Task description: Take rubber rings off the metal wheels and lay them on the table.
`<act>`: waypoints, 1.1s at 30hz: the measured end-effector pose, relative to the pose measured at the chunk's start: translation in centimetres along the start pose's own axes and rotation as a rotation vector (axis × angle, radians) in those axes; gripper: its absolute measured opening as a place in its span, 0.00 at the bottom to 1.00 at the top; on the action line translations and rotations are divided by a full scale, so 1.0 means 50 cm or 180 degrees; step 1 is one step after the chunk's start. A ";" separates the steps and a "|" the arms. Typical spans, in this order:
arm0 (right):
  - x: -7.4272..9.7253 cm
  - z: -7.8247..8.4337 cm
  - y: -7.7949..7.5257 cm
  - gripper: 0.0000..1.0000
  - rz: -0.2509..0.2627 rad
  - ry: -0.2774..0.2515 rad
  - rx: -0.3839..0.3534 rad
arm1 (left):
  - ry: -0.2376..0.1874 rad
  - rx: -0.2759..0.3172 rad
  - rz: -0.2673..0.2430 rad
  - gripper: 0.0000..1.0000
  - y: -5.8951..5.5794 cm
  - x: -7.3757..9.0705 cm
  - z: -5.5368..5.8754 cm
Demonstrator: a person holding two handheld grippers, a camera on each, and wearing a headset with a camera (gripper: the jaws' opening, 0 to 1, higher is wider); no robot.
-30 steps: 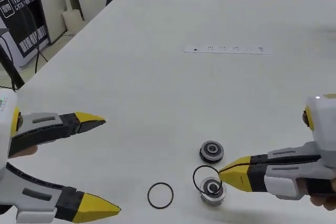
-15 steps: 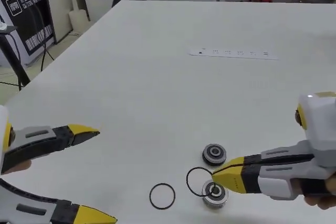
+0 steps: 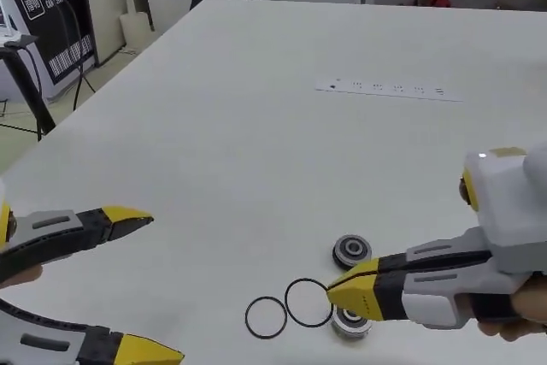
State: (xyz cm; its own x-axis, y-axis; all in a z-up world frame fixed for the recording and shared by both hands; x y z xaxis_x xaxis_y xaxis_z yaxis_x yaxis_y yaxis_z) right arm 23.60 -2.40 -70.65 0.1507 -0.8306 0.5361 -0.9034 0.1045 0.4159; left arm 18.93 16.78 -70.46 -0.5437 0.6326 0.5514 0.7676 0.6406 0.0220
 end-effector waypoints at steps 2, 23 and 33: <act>-0.005 -0.004 0.004 0.00 -0.0033 0.0022 0.0025 | -0.0011 0.0002 0.0000 0.88 -0.001 0.000 -0.002; -0.074 0.008 -0.021 0.00 -0.0071 0.0249 0.0081 | -0.0032 0.0061 -0.0054 0.88 0.000 0.005 0.007; -0.090 0.030 -0.044 0.00 -0.0023 0.0346 -0.0003 | -0.0017 0.0055 -0.0034 0.87 -0.001 0.002 0.008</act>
Point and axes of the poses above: the centre of the closed fingertips' face, and the gripper's own axes: x roughly backward along the fingers, y roughly to its left, z roughly out of its underside, the point moved 5 cm from there along x, roughly backward along the fingers, and after that the axes turned 7 degrees about y, right-handed, at the moved point
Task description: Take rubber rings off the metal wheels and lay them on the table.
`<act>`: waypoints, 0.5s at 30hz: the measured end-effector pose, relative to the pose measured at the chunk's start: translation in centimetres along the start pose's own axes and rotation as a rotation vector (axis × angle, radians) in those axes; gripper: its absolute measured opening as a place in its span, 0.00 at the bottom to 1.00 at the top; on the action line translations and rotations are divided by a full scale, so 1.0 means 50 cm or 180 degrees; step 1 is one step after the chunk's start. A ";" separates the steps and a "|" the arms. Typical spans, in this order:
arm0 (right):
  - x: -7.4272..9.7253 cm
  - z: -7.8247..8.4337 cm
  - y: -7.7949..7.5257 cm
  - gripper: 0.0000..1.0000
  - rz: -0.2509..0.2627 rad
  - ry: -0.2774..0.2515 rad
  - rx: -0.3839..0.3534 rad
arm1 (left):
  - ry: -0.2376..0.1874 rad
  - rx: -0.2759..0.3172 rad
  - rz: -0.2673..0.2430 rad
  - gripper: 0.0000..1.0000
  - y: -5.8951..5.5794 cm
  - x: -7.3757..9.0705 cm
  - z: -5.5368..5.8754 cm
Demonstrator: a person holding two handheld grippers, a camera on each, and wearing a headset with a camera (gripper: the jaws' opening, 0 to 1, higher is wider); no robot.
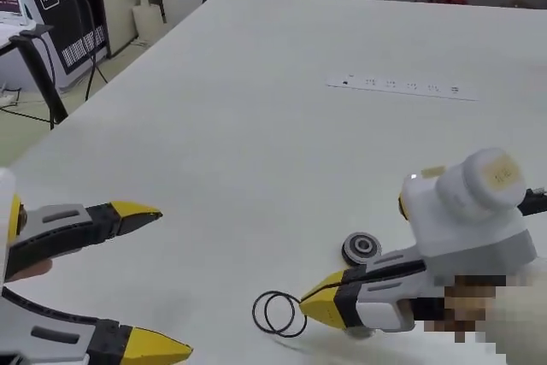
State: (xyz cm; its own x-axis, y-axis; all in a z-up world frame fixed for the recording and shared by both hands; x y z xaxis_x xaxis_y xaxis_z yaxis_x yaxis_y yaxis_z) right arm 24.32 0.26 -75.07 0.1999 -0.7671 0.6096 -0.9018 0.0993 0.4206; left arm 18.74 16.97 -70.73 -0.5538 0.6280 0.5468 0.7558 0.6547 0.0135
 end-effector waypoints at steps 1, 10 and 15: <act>-0.001 0.001 -0.001 0.00 0.0006 0.0004 -0.0003 | -0.0001 0.0004 -0.0003 0.87 0.001 0.000 0.000; -0.006 0.010 -0.016 0.00 0.0112 0.0053 -0.0010 | 0.0009 0.0006 0.0000 0.87 0.003 -0.002 0.000; -0.005 0.013 -0.028 0.00 0.0191 0.0057 -0.0051 | 0.0003 0.0013 -0.0003 0.87 0.003 -0.002 -0.001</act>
Point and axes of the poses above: the centre of the closed fingertips' face, and the gripper's own axes: x roughly backward along the fingers, y roughly to its left, z roughly out of its underside, the point moved 5 cm from there along x, roughly backward along the fingers, and after that the axes turned 7 degrees about y, right-handed, at the moved point
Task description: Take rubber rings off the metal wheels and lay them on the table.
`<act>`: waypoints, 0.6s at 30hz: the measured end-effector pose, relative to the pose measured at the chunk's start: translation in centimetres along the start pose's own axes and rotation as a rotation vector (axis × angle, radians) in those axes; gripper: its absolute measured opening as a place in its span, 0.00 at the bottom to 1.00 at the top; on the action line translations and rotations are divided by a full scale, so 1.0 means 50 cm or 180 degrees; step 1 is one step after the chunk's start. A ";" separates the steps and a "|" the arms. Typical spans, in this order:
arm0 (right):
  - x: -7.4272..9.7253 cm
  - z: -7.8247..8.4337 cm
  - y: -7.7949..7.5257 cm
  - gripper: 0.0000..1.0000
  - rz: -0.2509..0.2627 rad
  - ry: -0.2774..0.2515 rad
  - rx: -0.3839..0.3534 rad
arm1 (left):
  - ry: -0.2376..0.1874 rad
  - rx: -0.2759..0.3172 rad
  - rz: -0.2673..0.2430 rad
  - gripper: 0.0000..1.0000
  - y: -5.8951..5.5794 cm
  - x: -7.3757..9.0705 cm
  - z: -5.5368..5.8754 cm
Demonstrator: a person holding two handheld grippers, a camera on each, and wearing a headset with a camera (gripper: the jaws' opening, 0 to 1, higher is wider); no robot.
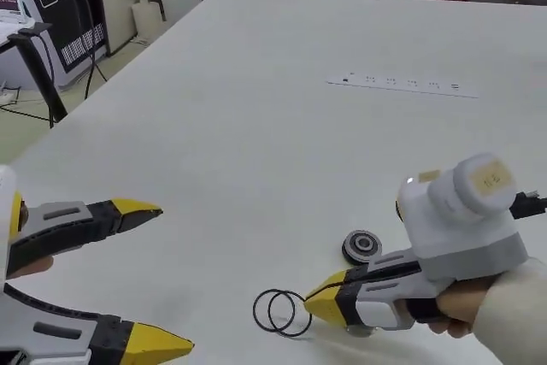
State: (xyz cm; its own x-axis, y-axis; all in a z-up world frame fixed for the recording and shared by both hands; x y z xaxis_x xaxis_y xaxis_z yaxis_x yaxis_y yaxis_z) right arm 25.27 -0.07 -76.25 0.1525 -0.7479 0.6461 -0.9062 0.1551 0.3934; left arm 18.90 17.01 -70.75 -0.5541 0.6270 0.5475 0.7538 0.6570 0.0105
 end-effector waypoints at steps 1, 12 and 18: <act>0.000 0.000 -0.001 0.00 0.0010 -0.0005 -0.0004 | 0.0005 -0.0003 0.0000 0.87 0.000 0.000 0.001; -0.001 0.004 -0.012 0.00 0.0105 0.0025 0.0014 | 0.0030 0.0000 0.0005 0.86 -0.001 0.000 0.001; 0.000 0.005 -0.016 0.03 0.0146 0.0027 0.0017 | 0.0033 -0.0002 0.0012 0.86 -0.001 0.000 0.002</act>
Point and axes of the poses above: the centre of the closed fingertips' face, and the gripper's own axes: x roughly backward along the fingers, y roughly to its left, z roughly out of its underside, the point moved 5 cm from there along x, roughly backward along the fingers, and after that the axes turned 7 degrees about y, right-handed, at the moved point
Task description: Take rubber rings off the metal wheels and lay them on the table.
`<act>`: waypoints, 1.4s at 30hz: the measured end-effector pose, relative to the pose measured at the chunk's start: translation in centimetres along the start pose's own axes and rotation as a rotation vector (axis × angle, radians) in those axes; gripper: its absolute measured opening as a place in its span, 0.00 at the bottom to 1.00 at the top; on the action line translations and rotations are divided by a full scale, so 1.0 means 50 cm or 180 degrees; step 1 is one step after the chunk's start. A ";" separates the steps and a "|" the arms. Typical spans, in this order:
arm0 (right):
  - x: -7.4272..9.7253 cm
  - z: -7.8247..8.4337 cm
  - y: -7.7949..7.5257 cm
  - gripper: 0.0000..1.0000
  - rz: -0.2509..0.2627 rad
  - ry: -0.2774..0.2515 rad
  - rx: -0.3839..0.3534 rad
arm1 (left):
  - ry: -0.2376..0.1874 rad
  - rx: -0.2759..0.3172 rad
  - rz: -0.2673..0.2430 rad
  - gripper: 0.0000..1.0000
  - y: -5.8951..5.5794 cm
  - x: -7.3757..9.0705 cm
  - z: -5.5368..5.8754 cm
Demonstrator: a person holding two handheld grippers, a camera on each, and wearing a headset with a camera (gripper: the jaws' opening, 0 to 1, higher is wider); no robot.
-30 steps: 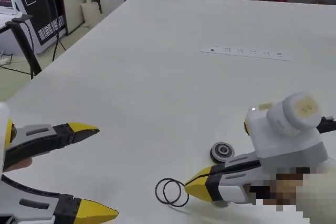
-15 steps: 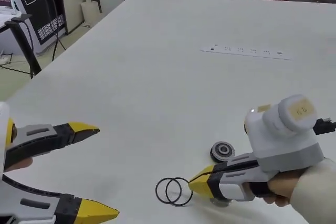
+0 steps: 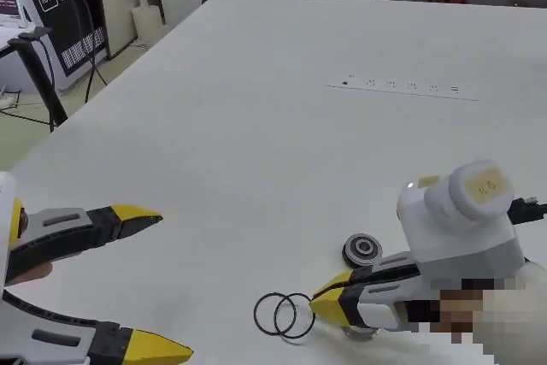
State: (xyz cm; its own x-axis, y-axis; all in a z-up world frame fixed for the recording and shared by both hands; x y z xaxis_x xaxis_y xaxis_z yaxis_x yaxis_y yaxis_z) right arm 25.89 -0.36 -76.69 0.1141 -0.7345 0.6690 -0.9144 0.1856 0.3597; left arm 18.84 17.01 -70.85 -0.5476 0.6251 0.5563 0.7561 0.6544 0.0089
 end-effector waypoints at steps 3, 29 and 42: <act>0.002 0.000 -0.001 0.04 0.0012 -0.0012 -0.0001 | 0.0000 -0.0007 -0.0002 0.86 0.000 0.000 0.000; 0.051 -0.018 0.008 0.18 0.0105 -0.0162 0.0141 | 0.0007 -0.0017 0.0025 0.86 0.000 0.001 -0.004; 0.105 -0.041 -0.012 0.24 0.0293 -0.0425 0.0119 | 0.0024 -0.0028 0.0008 0.86 0.002 0.007 -0.009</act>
State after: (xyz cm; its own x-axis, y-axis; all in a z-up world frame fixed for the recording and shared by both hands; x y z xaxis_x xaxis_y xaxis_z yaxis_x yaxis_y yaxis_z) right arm 27.82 -2.97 -72.05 -0.0210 -0.7962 0.6046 -0.9327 0.2334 0.2749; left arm 18.86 17.09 -70.29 -0.5429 0.6235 0.5627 0.7606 0.6490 0.0147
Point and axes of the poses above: the centre of the closed fingertips' face, and the gripper's own axes: x roughly backward along the fingers, y roughly to its left, z roughly out of its underside, the point moved 5 cm from there along x, roughly backward along the fingers, and after that the axes turned 7 degrees about y, right-handed, at the moved point
